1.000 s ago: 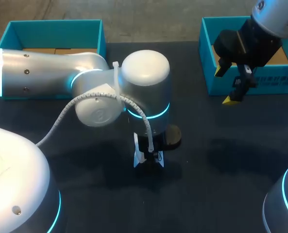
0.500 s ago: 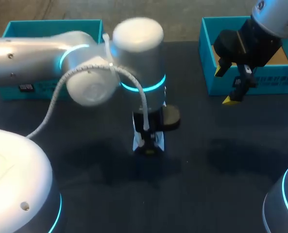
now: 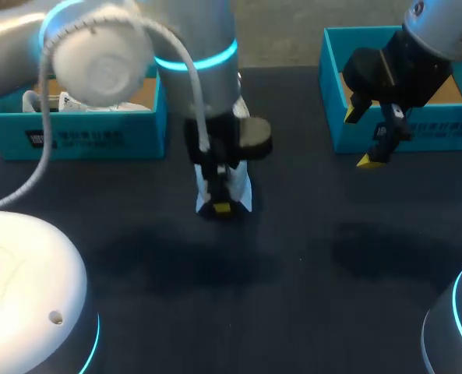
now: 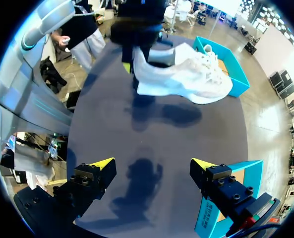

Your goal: Take the shoe out of the shoebox, open the shoe tongue, remove and reinsert the insole, then place the shoe into the shoebox

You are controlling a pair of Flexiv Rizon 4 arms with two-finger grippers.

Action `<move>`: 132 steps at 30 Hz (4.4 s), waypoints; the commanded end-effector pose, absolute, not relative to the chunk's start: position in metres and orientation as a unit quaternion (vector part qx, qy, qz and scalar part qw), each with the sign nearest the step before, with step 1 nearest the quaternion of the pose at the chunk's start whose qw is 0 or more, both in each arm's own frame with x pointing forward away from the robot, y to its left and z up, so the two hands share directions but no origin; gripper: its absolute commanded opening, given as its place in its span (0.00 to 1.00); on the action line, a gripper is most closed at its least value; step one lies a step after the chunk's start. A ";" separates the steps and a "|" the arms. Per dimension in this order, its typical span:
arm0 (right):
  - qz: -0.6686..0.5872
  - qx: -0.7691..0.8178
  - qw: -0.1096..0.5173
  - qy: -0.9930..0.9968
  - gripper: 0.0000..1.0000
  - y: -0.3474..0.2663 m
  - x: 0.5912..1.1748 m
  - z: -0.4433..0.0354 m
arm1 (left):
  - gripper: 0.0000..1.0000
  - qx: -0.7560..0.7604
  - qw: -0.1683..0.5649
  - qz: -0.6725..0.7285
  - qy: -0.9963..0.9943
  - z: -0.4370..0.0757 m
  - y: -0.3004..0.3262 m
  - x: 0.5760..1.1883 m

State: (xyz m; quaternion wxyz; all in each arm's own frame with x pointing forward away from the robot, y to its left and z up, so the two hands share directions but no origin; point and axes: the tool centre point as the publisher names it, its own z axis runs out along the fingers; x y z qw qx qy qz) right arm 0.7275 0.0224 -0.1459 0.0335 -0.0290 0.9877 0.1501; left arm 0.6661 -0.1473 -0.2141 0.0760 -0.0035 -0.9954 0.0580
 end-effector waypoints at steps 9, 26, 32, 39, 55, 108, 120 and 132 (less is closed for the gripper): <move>0.149 -0.028 0.033 0.988 1.00 0.024 0.729 -0.147 | 0.00 0.006 0.084 0.064 -0.994 -0.170 -0.126 0.676; 0.149 -0.028 0.033 0.988 1.00 0.024 0.729 -0.147 | 0.00 0.003 0.080 0.062 -0.995 -0.169 -0.123 0.680; 0.149 -0.028 0.033 0.988 1.00 0.024 0.729 -0.147 | 0.00 -0.024 0.082 0.070 -0.994 -0.159 -0.090 0.697; 0.149 -0.028 0.033 0.988 1.00 0.024 0.729 -0.147 | 0.00 -0.036 0.077 0.072 -0.994 -0.153 -0.036 0.727; 0.149 -0.028 0.033 0.988 1.00 0.024 0.729 -0.147 | 0.00 -0.029 0.061 0.047 -0.997 -0.162 0.085 0.789; 0.149 -0.028 0.033 0.988 1.00 0.024 0.729 -0.147 | 0.00 0.077 0.003 0.031 -0.997 -0.194 0.288 1.064; 0.149 -0.028 0.033 0.988 1.00 0.024 0.729 -0.147 | 0.00 0.098 0.028 0.034 -0.994 -0.202 0.285 1.090; 0.149 -0.028 0.033 0.988 1.00 0.024 0.729 -0.147 | 0.00 0.098 0.028 0.034 -0.994 -0.202 0.285 1.090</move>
